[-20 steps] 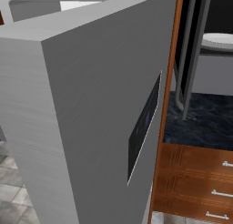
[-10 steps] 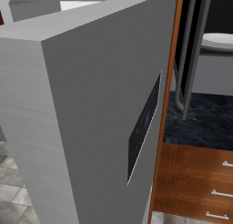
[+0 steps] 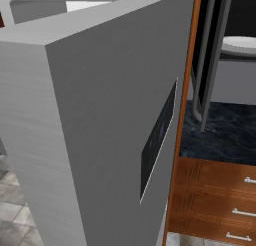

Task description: Transport the fish from the fridge to the microwave and turn on the microwave.

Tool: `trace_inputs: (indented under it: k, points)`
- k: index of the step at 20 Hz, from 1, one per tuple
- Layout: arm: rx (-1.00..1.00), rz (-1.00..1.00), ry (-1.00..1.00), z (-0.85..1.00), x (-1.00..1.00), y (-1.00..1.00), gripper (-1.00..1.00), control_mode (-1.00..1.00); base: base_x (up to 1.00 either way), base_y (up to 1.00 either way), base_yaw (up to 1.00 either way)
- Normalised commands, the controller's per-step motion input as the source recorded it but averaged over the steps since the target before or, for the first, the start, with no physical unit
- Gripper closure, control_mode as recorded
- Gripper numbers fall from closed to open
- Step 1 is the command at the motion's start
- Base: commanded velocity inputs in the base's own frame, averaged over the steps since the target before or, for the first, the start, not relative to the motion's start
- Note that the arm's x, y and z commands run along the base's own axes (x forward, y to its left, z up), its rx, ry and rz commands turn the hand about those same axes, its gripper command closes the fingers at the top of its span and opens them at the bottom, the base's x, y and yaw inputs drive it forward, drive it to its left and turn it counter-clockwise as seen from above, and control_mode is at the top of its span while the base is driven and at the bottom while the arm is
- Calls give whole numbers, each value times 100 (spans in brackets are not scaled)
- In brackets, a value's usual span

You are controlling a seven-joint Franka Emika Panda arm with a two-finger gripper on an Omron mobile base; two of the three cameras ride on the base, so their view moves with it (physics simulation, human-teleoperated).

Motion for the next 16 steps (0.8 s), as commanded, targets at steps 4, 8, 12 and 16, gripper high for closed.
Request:
trace_inputs:
  k: [4, 8, 12, 16]
  points:
    - [0, 5, 0, 1, -16, 1, 100, -100, 0, 0, 0]
    - [0, 5, 0, 0, -18, 1, 100, -100, 0, 0, 0]
    - [0, 6, -3, 1, -16, 1, 100, -100, 0, 0, 0]
    - [0, 6, -1, 0, -14, 3, 100, -100, 0, 0, 0]
